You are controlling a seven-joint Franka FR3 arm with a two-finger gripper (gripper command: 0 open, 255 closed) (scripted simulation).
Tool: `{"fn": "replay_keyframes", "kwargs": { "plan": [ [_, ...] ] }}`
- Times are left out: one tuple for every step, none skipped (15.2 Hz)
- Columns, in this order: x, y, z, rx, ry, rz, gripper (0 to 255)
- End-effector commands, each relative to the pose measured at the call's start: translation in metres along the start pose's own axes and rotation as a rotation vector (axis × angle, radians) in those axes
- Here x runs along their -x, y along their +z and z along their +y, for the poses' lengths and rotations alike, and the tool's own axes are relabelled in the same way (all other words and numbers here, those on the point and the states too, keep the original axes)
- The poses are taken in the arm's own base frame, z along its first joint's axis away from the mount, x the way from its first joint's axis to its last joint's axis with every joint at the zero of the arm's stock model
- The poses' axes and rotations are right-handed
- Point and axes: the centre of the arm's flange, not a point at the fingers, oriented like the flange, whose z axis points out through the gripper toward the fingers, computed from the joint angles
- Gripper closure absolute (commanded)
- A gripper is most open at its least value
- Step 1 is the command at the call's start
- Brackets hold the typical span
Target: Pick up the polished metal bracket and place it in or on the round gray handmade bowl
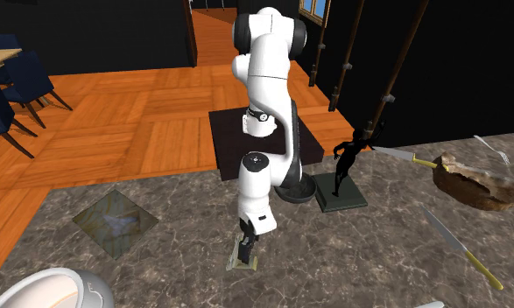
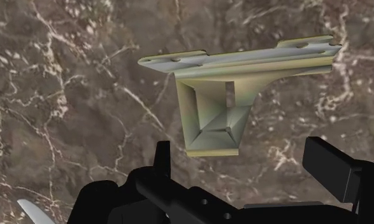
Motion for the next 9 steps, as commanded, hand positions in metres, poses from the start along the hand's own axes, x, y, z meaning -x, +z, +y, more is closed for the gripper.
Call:
{"fn": "replay_keyframes", "kwargs": {
  "plan": [
    [0.0004, 0.0024, 0.0001, 0.0, 0.0, 0.0, 0],
    [0.0004, 0.0024, 0.0001, 0.0, 0.0, 0.0, 0],
    [0.0004, 0.0024, 0.0001, 0.0, 0.0, 0.0, 0],
    [0.0004, 0.0024, 0.0001, 0.0, 0.0, 0.0, 0],
    [0.0004, 0.0024, 0.0001, 0.0, 0.0, 0.0, 0],
    [0.0004, 0.0023, 0.0001, 0.0, 0.0, 0.0, 0],
    [0.0004, 0.0023, 0.0001, 0.0, 0.0, 0.0, 255],
    [0.0004, 0.0023, 0.0001, 0.0, 0.0, 0.0, 255],
    [0.0004, 0.0023, 0.0001, 0.0, 0.0, 0.0, 255]
  ]
}}
